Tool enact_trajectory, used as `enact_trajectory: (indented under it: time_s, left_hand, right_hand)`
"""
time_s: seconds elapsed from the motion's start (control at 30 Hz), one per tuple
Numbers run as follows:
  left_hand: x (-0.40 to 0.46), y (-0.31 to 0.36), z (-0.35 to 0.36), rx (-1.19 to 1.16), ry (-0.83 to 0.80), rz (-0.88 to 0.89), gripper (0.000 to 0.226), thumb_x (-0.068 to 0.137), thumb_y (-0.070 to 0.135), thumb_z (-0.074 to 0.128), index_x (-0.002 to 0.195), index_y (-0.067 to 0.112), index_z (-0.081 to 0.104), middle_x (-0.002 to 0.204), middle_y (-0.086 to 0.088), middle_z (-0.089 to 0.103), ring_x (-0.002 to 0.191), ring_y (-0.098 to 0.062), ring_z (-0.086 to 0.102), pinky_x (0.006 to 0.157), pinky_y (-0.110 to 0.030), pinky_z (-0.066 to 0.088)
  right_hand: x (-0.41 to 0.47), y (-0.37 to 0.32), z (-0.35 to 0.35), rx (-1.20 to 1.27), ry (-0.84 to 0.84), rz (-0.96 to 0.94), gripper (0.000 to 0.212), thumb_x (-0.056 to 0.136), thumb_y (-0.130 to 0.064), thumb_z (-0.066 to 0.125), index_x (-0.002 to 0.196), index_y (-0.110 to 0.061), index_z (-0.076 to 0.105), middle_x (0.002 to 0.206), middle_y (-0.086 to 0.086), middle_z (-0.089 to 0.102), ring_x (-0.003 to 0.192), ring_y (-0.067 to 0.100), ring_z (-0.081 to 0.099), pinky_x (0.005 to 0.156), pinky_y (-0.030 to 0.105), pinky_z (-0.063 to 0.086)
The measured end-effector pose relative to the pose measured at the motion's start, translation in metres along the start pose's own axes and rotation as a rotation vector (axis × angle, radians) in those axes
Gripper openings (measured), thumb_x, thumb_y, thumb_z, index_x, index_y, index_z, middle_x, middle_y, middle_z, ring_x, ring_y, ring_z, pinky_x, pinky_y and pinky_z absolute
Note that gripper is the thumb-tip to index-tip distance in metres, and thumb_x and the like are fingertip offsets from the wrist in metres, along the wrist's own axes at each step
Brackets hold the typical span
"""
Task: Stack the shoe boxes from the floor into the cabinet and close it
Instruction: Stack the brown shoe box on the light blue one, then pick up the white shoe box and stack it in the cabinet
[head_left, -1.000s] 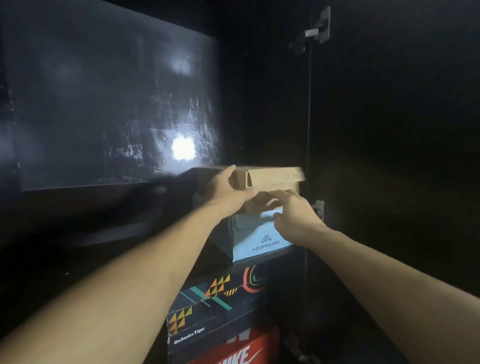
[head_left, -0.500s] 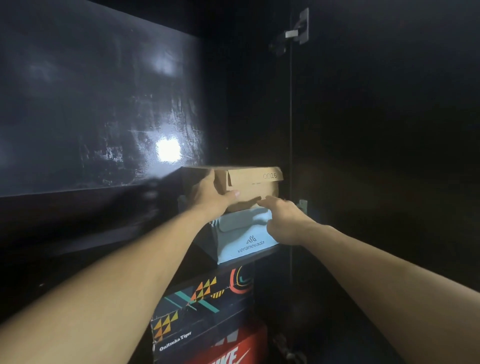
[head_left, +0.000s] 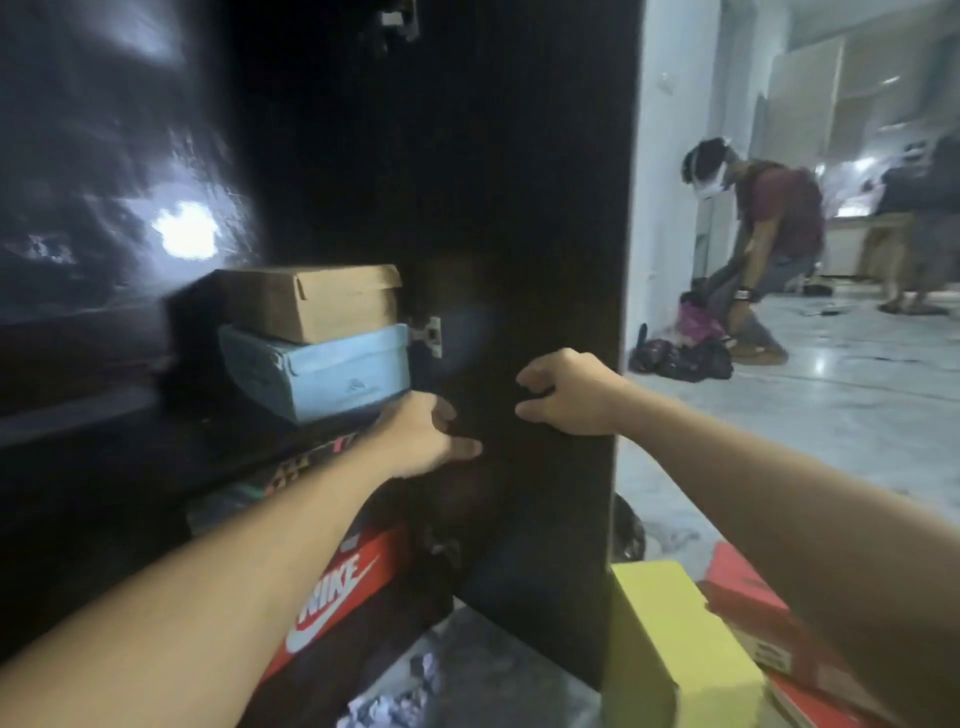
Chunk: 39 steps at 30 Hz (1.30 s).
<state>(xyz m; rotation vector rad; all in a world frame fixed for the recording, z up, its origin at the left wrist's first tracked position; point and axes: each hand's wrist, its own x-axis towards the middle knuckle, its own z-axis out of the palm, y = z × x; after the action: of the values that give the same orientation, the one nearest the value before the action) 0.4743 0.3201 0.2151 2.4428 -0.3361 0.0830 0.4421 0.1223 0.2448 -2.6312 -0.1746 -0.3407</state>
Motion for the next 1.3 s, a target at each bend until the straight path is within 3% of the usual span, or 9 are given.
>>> enact_trajectory:
  time_s: [0.3, 0.47, 0.53, 0.7, 0.9, 0.97, 1.03, 1.17, 1.3]
  left_hand:
    - [-0.074, 0.111, 0.129, 0.043, -0.451, 0.181, 0.044, 0.076, 0.036, 0.079, 0.113, 0.016, 0.065, 0.102, -0.001, 0.067, 0.096, -0.018, 0.062, 0.082, -0.029, 0.05]
    - [-0.106, 0.148, 0.225, 0.066, -0.543, 0.266, 0.052, 0.073, 0.041, 0.08, 0.115, 0.016, 0.064, 0.114, -0.003, 0.065, 0.104, -0.02, 0.06, 0.094, -0.034, 0.049]
    - [-0.122, 0.161, 0.269, 0.066, -0.632, 0.276, 0.044, 0.073, 0.039, 0.081, 0.107, 0.016, 0.065, 0.111, -0.005, 0.065, 0.103, -0.022, 0.061, 0.093, -0.036, 0.05]
    - [-0.166, 0.193, 0.365, 0.044, -0.755, 0.24, 0.031, 0.071, 0.035, 0.079, 0.07, 0.021, 0.052, 0.085, -0.003, 0.06, 0.083, -0.021, 0.06, 0.076, -0.034, 0.049]
    - [-0.191, 0.203, 0.436, -0.078, -0.857, 0.101, 0.037, 0.077, 0.03, 0.076, 0.068, 0.027, 0.039, 0.08, 0.004, 0.046, 0.082, -0.018, 0.047, 0.079, -0.031, 0.044]
    - [-0.19, 0.209, 0.448, -0.163, -0.861, 0.054, 0.024, 0.08, 0.026, 0.074, 0.096, 0.016, 0.058, 0.08, 0.008, 0.046, 0.088, -0.018, 0.048, 0.084, -0.03, 0.044]
    - [-0.186, 0.218, 0.459, -0.307, -0.84, -0.056, 0.044, 0.081, 0.023, 0.072, 0.12, 0.013, 0.055, 0.088, 0.008, 0.05, 0.093, -0.018, 0.05, 0.089, -0.029, 0.045]
    - [-0.178, 0.234, 0.472, -0.561, -0.787, -0.343, 0.053, 0.076, 0.025, 0.072, 0.123, 0.014, 0.052, 0.112, 0.001, 0.057, 0.1, -0.022, 0.054, 0.095, -0.04, 0.048]
    - [-0.166, 0.242, 0.485, -0.818, -0.749, -0.59, 0.027, 0.077, 0.02, 0.065, 0.104, 0.015, 0.063, 0.092, 0.0, 0.062, 0.084, -0.019, 0.058, 0.081, -0.039, 0.052]
  right_hand:
    - [-0.158, 0.134, -0.047, -0.048, -0.072, 0.35, 0.045, 0.083, -0.032, 0.074, 0.122, -0.011, 0.065, 0.109, 0.006, 0.071, 0.093, 0.029, 0.068, 0.082, 0.039, 0.057]
    - [-0.252, 0.218, -0.053, -0.099, -0.103, 0.566, 0.029, 0.085, -0.032, 0.07, 0.11, -0.018, 0.07, 0.104, -0.004, 0.068, 0.089, 0.022, 0.067, 0.078, 0.034, 0.057]
    - [-0.291, 0.249, -0.045, -0.104, -0.105, 0.642, 0.011, 0.086, -0.03, 0.067, 0.081, -0.02, 0.068, 0.086, -0.002, 0.067, 0.085, 0.025, 0.064, 0.07, 0.032, 0.053]
    - [-0.378, 0.325, -0.014, -0.104, -0.102, 0.873, 0.018, 0.078, -0.029, 0.071, 0.065, -0.021, 0.062, 0.081, 0.001, 0.063, 0.081, 0.025, 0.063, 0.068, 0.032, 0.047]
    - [-0.421, 0.383, -0.002, -0.053, 0.052, 1.035, 0.038, 0.079, -0.032, 0.073, 0.11, -0.009, 0.068, 0.107, 0.007, 0.07, 0.089, 0.022, 0.062, 0.071, 0.028, 0.045]
    - [-0.421, 0.396, 0.002, -0.046, 0.125, 1.079, 0.051, 0.08, -0.033, 0.073, 0.124, -0.01, 0.062, 0.122, 0.011, 0.066, 0.103, 0.027, 0.063, 0.085, 0.034, 0.049]
    - [-0.413, 0.405, 0.002, -0.044, 0.182, 1.092, 0.061, 0.082, -0.034, 0.072, 0.135, -0.011, 0.053, 0.13, 0.013, 0.061, 0.114, 0.03, 0.06, 0.093, 0.039, 0.049]
    - [-0.373, 0.413, -0.009, -0.14, 0.266, 0.924, 0.075, 0.085, -0.038, 0.067, 0.149, -0.025, 0.03, 0.145, 0.012, 0.042, 0.127, 0.032, 0.048, 0.101, 0.045, 0.043]
    - [-0.311, 0.422, -0.025, -0.224, 0.189, 0.763, 0.079, 0.084, -0.032, 0.066, 0.149, -0.043, 0.023, 0.158, 0.013, 0.017, 0.127, 0.035, 0.048, 0.096, 0.044, 0.048]
